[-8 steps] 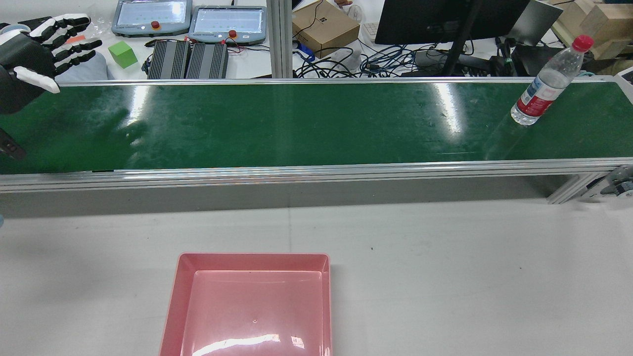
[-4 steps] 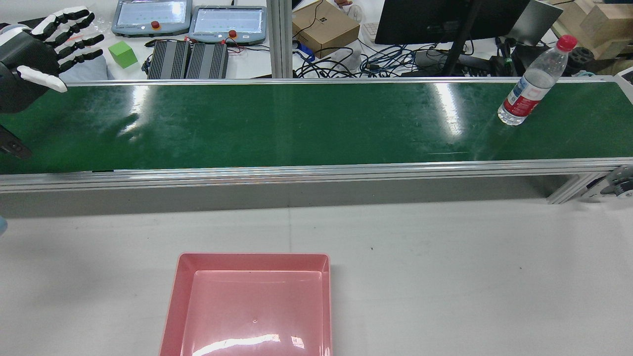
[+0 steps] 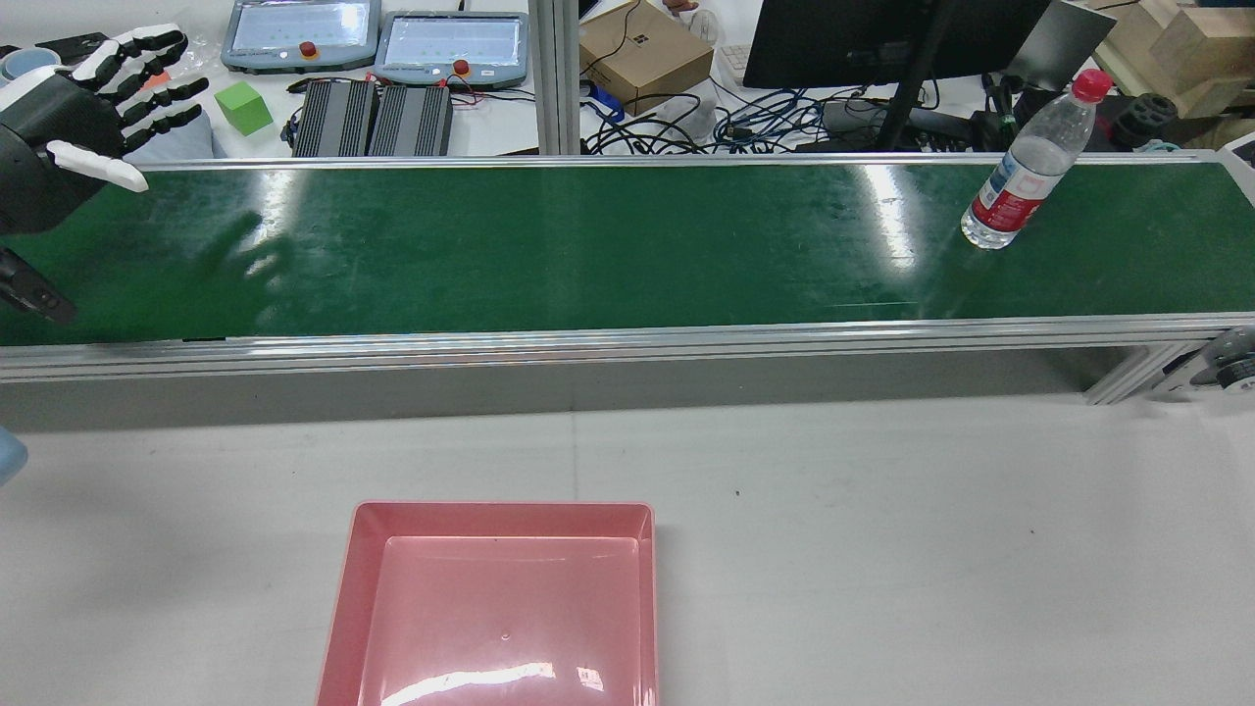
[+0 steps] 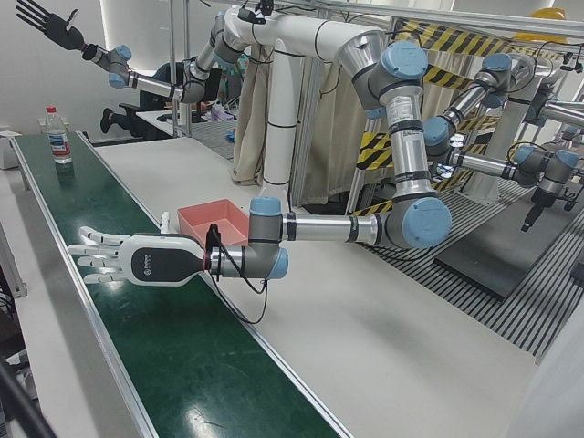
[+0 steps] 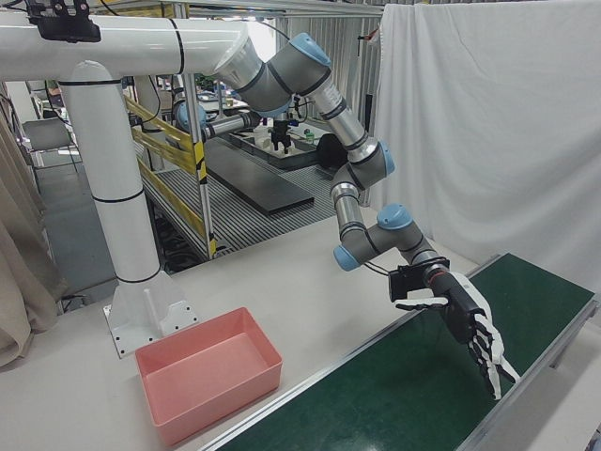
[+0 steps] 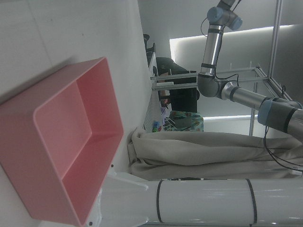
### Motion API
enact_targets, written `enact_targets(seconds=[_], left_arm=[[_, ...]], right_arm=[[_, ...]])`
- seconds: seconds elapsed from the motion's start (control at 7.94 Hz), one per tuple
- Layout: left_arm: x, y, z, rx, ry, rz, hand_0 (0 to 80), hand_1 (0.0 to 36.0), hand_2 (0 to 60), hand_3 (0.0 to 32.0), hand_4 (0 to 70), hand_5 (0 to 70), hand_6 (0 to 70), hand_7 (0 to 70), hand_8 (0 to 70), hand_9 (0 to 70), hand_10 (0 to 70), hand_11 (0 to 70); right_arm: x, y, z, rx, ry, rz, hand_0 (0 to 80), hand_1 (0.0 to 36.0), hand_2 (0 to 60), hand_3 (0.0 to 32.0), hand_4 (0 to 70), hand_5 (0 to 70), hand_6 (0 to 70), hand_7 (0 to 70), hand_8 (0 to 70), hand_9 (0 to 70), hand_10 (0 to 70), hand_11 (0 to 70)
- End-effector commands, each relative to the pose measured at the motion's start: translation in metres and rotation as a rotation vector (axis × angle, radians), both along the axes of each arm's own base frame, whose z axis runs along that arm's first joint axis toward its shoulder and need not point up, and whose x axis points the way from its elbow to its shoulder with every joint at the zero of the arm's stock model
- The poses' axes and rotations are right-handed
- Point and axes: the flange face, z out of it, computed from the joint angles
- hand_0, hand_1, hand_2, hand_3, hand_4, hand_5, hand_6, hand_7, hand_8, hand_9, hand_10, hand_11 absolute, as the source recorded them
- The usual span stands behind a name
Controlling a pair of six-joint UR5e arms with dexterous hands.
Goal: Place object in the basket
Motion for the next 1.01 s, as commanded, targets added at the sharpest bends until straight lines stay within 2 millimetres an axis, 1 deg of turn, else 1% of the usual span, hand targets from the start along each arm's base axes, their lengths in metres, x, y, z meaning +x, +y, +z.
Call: enact_targets(seconds=[0.0, 0.13, 0.5, 0.63, 0.88], left_arm=[[0.0005, 0.0004, 0.0011, -0.017, -0.023, -0.003, 59.8, 12.2, 0.0, 10.2, 0.0, 24.6, 5.4, 2.1, 10.5, 11.8, 4.2, 8.1], [-0.0004, 0.0002, 0.001, -0.017, -0.023, -0.005, 60.1, 12.5, 0.0, 9.6, 0.0, 24.8, 5.5, 2.2, 10.5, 11.8, 3.9, 7.8], [-0.0014, 0.0, 0.001, -0.019, -0.019, -0.005, 59.8, 12.1, 0.0, 9.8, 0.0, 24.9, 5.4, 2.3, 10.7, 12.0, 4.0, 7.8], [-0.0012, 0.0, 0.001, -0.018, -0.019, -0.003, 59.7, 12.1, 0.0, 9.0, 1.8, 25.4, 6.6, 2.9, 13.0, 13.4, 4.9, 9.0], [0.0008, 0.0005, 0.0008, -0.018, -0.016, 0.002, 59.4, 12.1, 0.0, 8.6, 2.7, 25.4, 6.7, 2.9, 13.0, 13.3, 5.0, 9.1]], right_arm=[[0.0, 0.0, 0.0001, 0.0, 0.0, 0.0, 0.0, 0.0, 0.0, 0.0, 0.0, 0.0, 0.0, 0.0, 0.0, 0.0, 0.0, 0.0], [0.0, 0.0, 0.0001, 0.0, 0.0, 0.0, 0.0, 0.0, 0.0, 0.0, 0.0, 0.0, 0.0, 0.0, 0.0, 0.0, 0.0, 0.0], [0.0, 0.0, 0.0001, 0.0, 0.0, 0.0, 0.0, 0.0, 0.0, 0.0, 0.0, 0.0, 0.0, 0.0, 0.0, 0.0, 0.0, 0.0], [0.0, 0.0, 0.0001, 0.0, 0.0, 0.0, 0.0, 0.0, 0.0, 0.0, 0.0, 0.0, 0.0, 0.0, 0.0, 0.0, 0.0, 0.0], [0.0, 0.0, -0.0001, 0.001, 0.0, 0.0, 0.0, 0.0, 0.0, 0.0, 0.0, 0.0, 0.0, 0.0, 0.0, 0.0, 0.0, 0.0]])
